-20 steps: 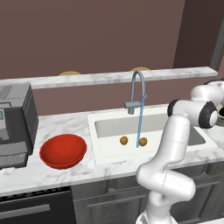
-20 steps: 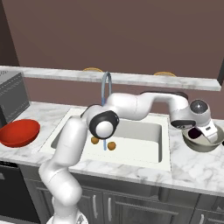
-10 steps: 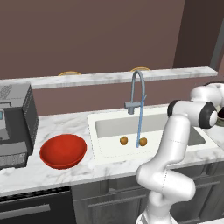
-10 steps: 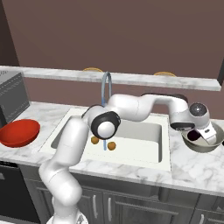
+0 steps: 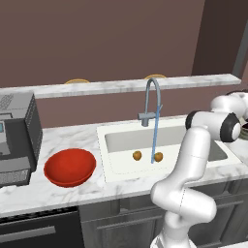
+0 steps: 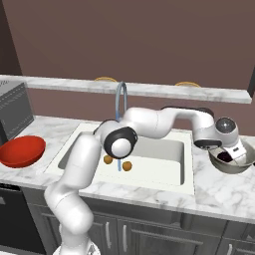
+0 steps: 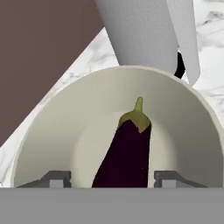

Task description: Pick the apples from the sink and place them in one bowl. Place the eggplant in the other bowl. Then turn off the sink faucet.

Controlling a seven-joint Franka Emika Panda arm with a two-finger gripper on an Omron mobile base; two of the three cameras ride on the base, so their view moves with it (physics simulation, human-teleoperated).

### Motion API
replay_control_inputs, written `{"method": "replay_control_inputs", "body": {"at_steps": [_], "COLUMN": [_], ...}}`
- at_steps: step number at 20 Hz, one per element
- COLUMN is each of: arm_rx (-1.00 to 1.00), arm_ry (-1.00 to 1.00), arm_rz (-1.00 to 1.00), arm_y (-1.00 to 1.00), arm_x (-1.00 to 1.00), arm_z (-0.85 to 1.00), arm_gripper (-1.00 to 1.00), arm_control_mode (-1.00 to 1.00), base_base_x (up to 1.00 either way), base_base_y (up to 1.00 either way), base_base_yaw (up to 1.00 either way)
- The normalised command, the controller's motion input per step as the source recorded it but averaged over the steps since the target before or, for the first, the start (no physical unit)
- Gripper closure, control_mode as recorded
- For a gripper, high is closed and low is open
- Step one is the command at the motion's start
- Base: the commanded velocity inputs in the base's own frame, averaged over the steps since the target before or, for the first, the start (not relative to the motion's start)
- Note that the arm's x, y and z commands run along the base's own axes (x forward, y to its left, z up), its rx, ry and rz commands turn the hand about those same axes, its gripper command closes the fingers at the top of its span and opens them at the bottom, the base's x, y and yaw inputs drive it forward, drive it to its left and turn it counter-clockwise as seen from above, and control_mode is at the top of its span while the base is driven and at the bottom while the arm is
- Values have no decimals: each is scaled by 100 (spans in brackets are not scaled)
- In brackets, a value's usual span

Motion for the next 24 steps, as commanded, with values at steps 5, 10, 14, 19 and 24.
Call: {"method": "replay_control_inputs", "body": {"at_steps": [5,10,14,19,24], "arm_rx": [0,-1,-5,-8,-11], "arm_ry": [0,-7,-15,-15,-13], "arm_rz": [0,0,0,0,1], "arm_y": [-7,-1,0,14,41], "arm_x": [0,-5,-23,-33,-49], "arm_z": [0,10,29,41,39], "arm_gripper": [-100,-100,-100,-100,-100], "arm_control_mode": [-100,-100,-100,-100,-100], "base_base_x": [0,0,0,0,0], "base_base_y": [0,0,0,0,0], "base_base_yaw": [0,0,0,0,0]}}
